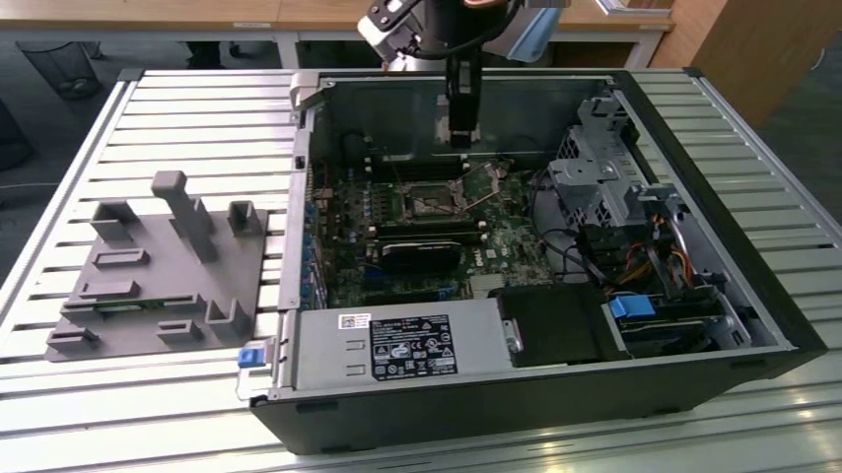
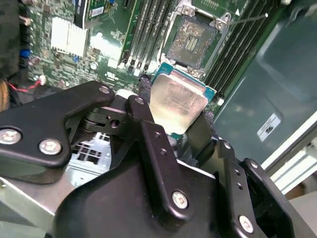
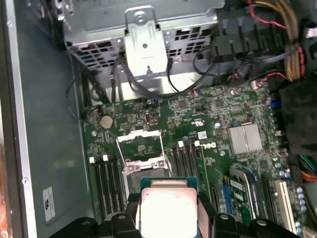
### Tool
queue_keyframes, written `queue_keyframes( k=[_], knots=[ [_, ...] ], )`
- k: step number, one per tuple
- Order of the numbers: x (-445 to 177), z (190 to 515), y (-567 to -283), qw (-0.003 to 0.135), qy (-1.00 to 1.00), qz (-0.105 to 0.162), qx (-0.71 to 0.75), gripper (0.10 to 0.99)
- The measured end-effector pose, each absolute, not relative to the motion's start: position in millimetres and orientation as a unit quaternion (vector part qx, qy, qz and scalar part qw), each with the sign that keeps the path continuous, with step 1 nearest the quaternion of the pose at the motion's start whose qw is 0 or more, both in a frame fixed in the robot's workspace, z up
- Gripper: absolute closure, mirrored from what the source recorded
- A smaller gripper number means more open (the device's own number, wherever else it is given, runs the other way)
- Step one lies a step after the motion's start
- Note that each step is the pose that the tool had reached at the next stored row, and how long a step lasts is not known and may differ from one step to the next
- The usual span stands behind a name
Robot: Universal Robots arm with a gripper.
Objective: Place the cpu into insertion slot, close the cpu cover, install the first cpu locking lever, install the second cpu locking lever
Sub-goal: 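Place the cpu into insertion slot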
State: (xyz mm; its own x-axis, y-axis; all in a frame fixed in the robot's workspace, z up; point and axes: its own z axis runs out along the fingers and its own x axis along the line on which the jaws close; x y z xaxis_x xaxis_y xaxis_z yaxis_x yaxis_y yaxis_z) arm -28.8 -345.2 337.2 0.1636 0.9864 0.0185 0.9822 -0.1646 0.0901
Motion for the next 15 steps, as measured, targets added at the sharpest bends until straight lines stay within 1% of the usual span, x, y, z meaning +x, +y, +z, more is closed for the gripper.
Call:
queue_keyframes(
  k=[15],
  knots=[
    [-30, 315, -344, 0.025, 0.701, 0.039, 0.712, 0.545]
  ],
)
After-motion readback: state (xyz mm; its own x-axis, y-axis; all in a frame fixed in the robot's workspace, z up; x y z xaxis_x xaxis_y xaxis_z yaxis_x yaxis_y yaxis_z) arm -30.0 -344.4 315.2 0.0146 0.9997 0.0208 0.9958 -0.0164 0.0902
